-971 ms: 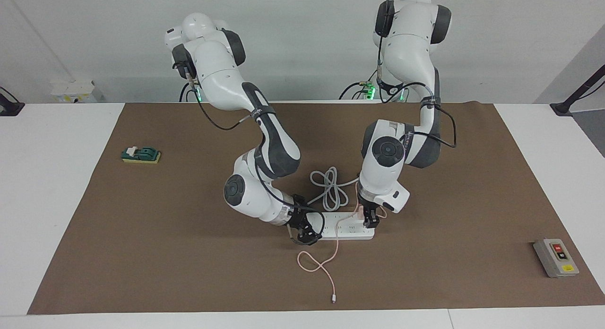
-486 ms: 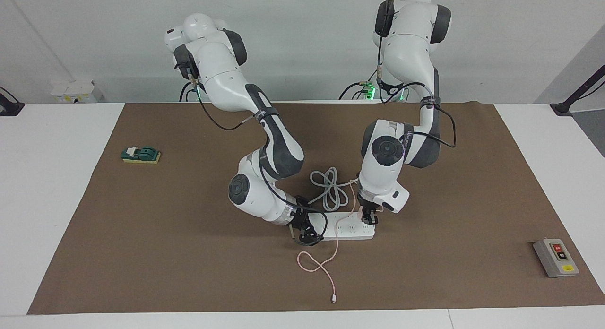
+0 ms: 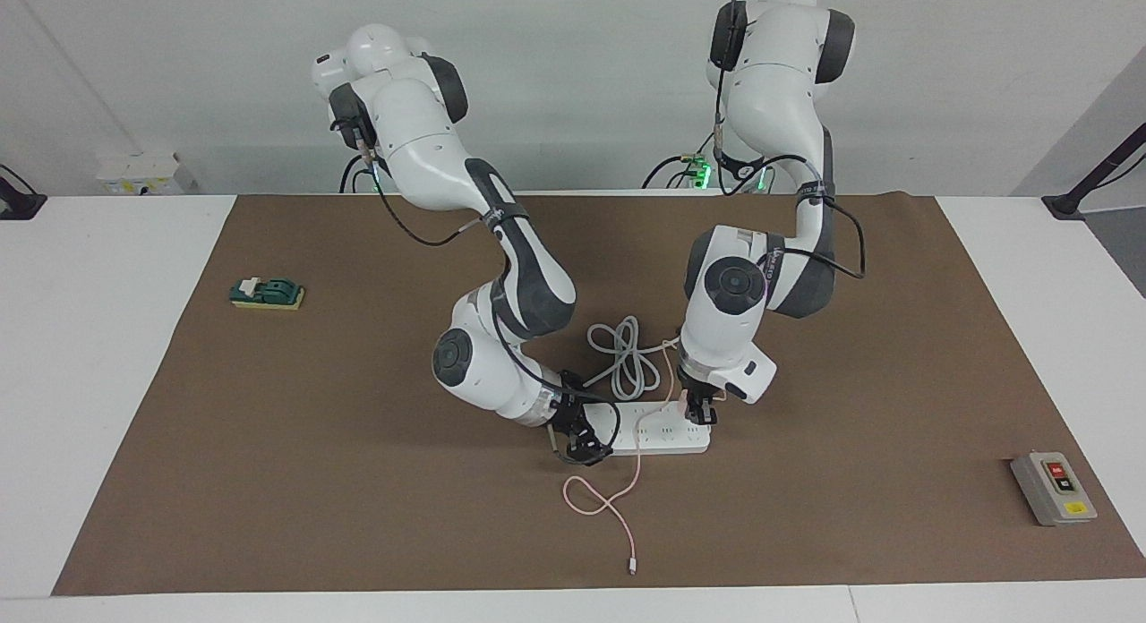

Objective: Unplug charger and place it aside
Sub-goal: 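Pull the pink charger out of the strip with the left gripper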

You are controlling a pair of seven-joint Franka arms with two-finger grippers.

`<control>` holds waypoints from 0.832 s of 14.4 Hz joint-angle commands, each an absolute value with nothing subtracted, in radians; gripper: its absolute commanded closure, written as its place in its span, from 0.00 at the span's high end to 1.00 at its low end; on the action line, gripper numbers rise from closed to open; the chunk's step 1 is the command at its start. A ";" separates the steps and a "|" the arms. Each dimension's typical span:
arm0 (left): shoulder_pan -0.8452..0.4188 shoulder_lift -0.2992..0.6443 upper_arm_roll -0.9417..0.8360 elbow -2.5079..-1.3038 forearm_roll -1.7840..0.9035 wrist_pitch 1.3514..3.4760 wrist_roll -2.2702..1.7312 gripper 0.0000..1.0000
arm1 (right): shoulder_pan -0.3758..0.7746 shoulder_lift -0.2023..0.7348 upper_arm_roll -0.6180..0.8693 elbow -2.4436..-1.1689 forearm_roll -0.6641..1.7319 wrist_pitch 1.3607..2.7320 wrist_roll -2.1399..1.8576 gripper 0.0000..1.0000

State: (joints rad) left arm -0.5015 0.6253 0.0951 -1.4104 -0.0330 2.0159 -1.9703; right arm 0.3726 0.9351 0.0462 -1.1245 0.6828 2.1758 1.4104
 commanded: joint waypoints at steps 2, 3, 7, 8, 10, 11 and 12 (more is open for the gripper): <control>-0.454 0.536 0.112 -1.371 -0.011 1.879 -1.942 0.00 | 0.377 0.968 0.048 -1.124 0.681 2.273 1.376 0.47; -0.446 0.511 0.112 -1.371 -0.011 1.864 -1.921 0.00 | 0.377 0.968 0.048 -1.124 0.681 2.272 1.376 0.47; -0.373 0.428 0.114 -1.381 -0.017 1.758 -1.734 0.00 | 0.374 0.966 0.048 -1.124 0.681 2.270 1.374 0.47; -0.341 0.416 0.114 -1.382 -0.017 1.731 -1.674 0.00 | 0.374 0.966 0.048 -1.124 0.681 2.272 1.374 0.47; -0.278 0.382 0.114 -1.420 -0.017 1.713 -1.547 0.00 | 0.374 0.966 0.048 -1.124 0.681 2.272 1.374 0.47; -0.243 0.367 0.114 -1.443 -0.017 1.715 -1.472 0.00 | 0.374 0.966 0.048 -1.124 0.681 2.270 1.374 0.48; -0.210 0.359 0.114 -1.459 -0.017 1.713 -1.395 0.00 | 0.374 0.966 0.048 -1.124 0.681 2.269 1.376 0.49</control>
